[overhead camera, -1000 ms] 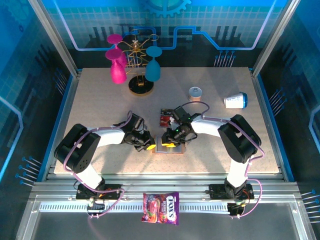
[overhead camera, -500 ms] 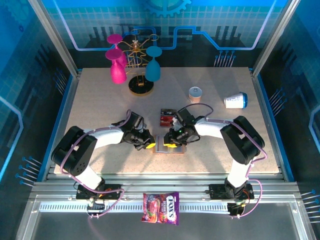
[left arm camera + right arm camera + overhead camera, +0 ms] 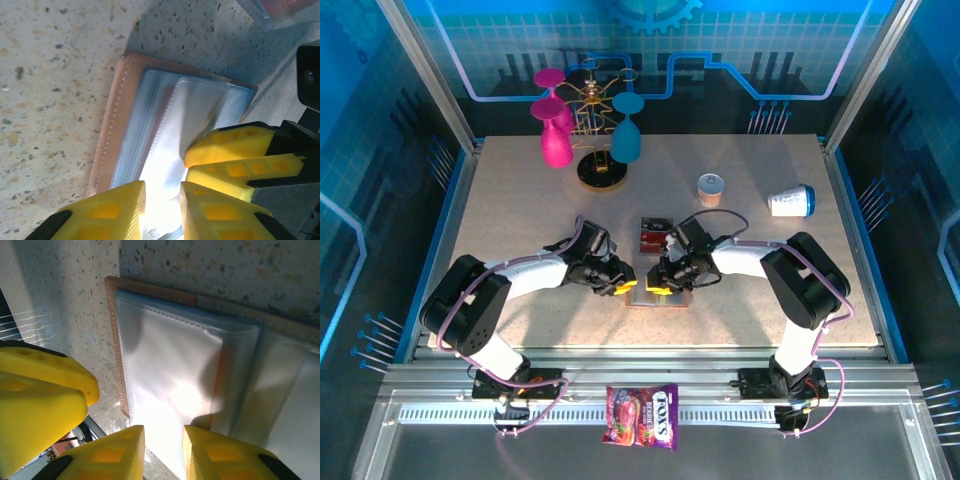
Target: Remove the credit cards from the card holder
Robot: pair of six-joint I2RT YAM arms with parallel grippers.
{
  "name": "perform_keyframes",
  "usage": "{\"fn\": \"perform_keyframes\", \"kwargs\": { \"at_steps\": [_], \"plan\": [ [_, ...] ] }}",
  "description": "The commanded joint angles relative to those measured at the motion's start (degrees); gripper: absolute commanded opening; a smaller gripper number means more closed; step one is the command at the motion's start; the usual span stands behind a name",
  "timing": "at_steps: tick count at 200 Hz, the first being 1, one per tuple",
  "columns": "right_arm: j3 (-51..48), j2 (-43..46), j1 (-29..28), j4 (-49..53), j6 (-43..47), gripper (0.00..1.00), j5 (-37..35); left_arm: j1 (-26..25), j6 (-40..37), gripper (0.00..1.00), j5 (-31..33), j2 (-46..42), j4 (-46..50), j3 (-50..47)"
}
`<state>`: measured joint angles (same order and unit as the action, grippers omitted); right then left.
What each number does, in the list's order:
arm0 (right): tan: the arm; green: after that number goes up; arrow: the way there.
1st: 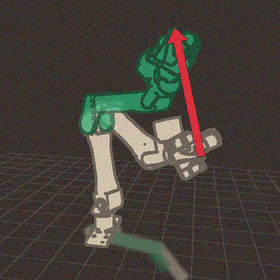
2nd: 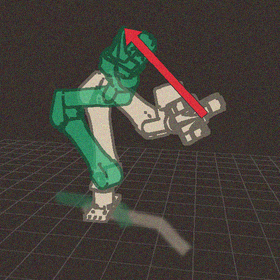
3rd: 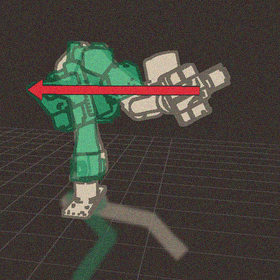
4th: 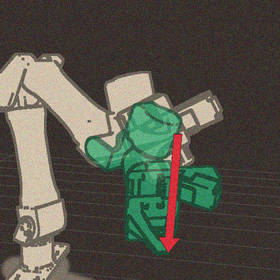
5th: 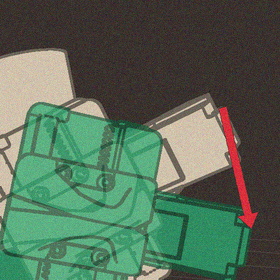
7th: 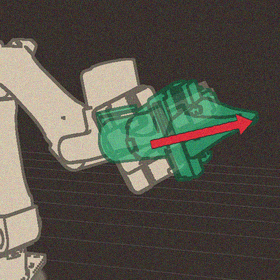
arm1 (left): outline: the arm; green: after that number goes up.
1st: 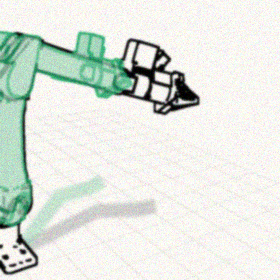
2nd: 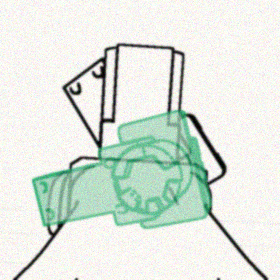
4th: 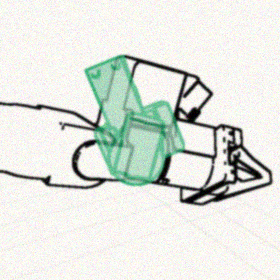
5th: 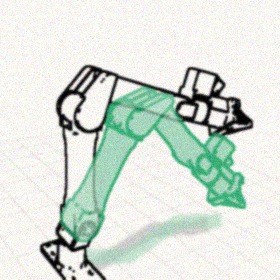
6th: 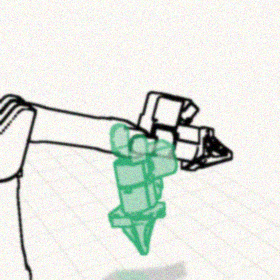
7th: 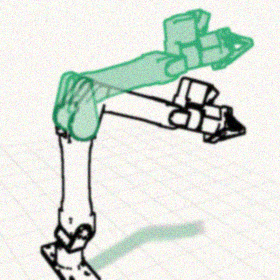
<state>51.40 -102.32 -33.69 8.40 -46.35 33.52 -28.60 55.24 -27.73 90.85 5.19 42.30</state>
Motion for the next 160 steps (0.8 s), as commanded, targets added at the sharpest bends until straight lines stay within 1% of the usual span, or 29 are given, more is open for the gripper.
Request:
{"fn": "perform_keyframes", "kwargs": {
  "at_steps": [1, 33, 102, 160],
  "plan": [
    [-1.7, 0.7, 1.1, -1.7, -0.2, 0.28, 1.4, -0.7, 0.9, 0.28, -0.6, 1.7, -1.6, 1.7],
    [-2.8, 0.5, 1.6, -2.5, -0.2, 0.27, 2.1, -1.0, 0.8, 0.31, -0.8, 3.0, -1.9, 2.2],
    [-4.3, 1.6, 2.7, -3.3, -0.2, 0.27, 2.4, -1.1, 0.0, 0.32, -0.1, 4.1, 1.0, 4.0],
    [-6.3, 2.0, 3.7, -6.7, -0.8, 0.27, 3.9, -1.1, -0.3, 0.34, -0.1, 4.6, 2.2, 5.6]
  ]
}}
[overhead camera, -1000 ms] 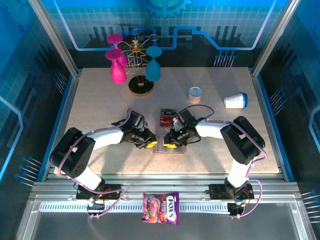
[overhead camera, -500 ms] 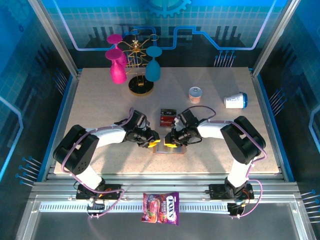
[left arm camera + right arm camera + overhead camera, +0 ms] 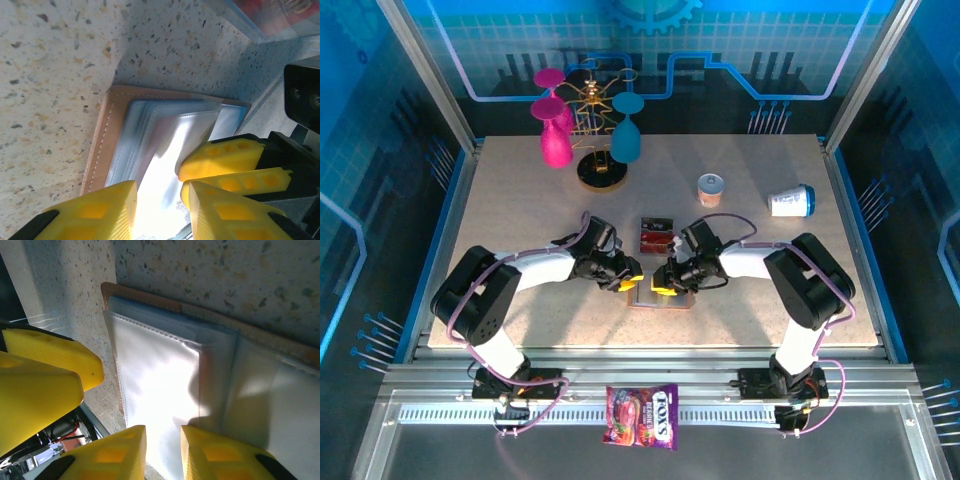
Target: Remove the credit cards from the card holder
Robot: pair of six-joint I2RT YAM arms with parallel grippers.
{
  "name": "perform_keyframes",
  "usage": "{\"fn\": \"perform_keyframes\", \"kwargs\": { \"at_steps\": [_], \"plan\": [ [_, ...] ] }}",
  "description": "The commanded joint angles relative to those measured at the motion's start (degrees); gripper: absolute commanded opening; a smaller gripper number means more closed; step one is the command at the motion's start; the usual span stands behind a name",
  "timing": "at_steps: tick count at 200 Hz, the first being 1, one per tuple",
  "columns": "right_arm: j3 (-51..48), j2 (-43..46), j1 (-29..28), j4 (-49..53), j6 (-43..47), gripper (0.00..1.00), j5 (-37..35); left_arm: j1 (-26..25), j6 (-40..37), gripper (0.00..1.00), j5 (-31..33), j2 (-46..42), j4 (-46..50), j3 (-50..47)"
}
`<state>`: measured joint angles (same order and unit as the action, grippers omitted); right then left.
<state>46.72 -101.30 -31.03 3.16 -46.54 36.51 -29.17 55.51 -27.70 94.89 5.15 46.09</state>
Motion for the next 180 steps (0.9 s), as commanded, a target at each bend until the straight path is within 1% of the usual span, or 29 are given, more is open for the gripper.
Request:
{"fn": "perform_keyframes", "kwargs": {
  "at_steps": [1, 70, 180],
  "plan": [
    [-1.6, 0.9, 1.1, -1.6, -0.7, 0.27, 1.0, -0.5, -0.6, 0.34, -0.2, 0.6, 2.3, 1.8],
    [-4.0, 0.1, 1.8, -6.3, -2.0, 0.27, 3.1, -1.4, -0.6, 0.36, -0.2, 1.3, 3.3, 2.9],
    [-5.7, -0.4, 2.8, -8.9, -2.4, 0.26, 4.5, -3.0, -0.5, 0.38, 0.6, 4.0, 5.7, 4.9]
  ]
}}
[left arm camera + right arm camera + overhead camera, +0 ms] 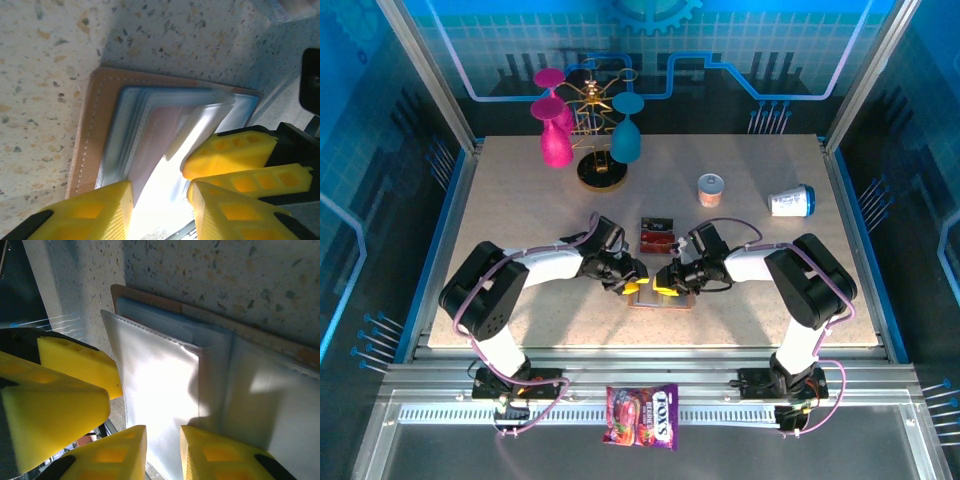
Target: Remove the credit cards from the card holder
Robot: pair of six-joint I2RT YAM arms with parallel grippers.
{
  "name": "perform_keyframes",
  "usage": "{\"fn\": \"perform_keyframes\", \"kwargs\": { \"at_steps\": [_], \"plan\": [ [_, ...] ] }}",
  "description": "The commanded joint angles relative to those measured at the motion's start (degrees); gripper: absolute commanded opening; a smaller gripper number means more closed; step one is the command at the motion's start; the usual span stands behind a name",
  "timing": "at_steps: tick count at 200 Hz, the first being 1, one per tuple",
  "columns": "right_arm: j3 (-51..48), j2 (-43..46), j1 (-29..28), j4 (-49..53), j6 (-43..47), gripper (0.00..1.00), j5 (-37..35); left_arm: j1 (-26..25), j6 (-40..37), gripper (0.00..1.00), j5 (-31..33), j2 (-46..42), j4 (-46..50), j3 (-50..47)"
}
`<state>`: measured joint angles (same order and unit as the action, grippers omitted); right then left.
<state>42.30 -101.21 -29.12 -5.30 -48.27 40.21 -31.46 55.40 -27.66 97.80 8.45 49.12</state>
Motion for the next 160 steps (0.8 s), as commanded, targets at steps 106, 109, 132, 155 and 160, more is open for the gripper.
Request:
{"fn": "perform_keyframes", "kwargs": {
  "at_steps": [106, 109, 132, 155, 160],
  "plan": [
    [-1.3, -0.8, 1.1, -0.8, -0.9, 0.26, 1.2, -1.0, -0.2, 0.26, -0.3, 0.5, 1.9, 3.2],
    [-1.3, -0.8, 1.1, -0.8, -0.9, 0.26, 1.1, -1.0, -0.3, 0.26, -0.3, 0.4, 1.9, 3.3],
    [-1.3, -0.5, 1.1, -0.6, -0.9, 0.26, 1.2, -1.0, -0.2, 0.26, -0.3, 0.3, 1.7, 3.3],
    [-1.3, 0.3, 1.1, -0.3, -1.0, 0.27, 1.2, -1.1, -0.1, 0.29, -0.4, 0.3, 1.4, 3.3],
    [-1.2, 0.4, 1.1, -0.2, -1.0, 0.27, 1.2, -1.1, -0.1, 0.3, -0.5, 0.2, 1.2, 3.3]
  ]
}}
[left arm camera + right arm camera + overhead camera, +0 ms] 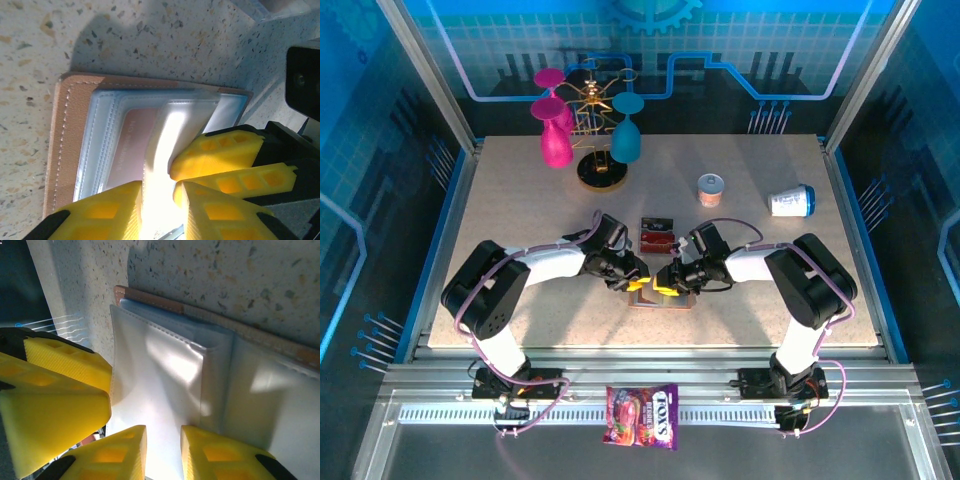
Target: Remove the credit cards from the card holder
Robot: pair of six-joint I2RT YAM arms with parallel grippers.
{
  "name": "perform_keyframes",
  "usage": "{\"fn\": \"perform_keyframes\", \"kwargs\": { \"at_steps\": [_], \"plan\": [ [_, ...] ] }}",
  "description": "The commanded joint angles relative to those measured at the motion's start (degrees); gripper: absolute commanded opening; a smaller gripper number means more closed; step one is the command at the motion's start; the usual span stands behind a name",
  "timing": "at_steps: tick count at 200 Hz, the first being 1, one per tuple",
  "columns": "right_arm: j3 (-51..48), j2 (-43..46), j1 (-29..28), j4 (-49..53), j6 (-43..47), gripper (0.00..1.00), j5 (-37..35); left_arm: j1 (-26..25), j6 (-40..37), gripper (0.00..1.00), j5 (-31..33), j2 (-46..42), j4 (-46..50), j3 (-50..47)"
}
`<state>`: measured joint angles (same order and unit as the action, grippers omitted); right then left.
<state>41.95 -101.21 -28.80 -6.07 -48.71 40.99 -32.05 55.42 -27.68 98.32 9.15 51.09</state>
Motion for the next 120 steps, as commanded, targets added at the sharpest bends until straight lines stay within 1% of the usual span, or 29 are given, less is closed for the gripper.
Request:
{"fn": "perform_keyframes", "kwargs": {
  "at_steps": [1, 29, 77, 120],
  "plan": [
    [-0.8, 0.5, 0.8, 0.6, -0.6, 0.27, 0.5, -0.4, -0.1, 0.3, -0.5, -0.3, 0.5, 1.4],
    [-0.4, 2.6, 0.9, 2.2, -0.2, 0.27, 0.1, -0.5, -0.1, 0.32, -0.7, -0.3, 0.1, 1.4],
    [0.7, 7.7, 1.9, 8.5, 1.8, 0.28, -1.7, -0.5, -0.6, 0.35, -1.1, -0.9, 0.2, 2.8],
    [2.3, 11.9, 3.3, 15.3, 4.5, 0.28, -4.4, -0.9, -1.0, 0.36, -1.9, -1.4, 0.2, 4.2]
  ]
}}
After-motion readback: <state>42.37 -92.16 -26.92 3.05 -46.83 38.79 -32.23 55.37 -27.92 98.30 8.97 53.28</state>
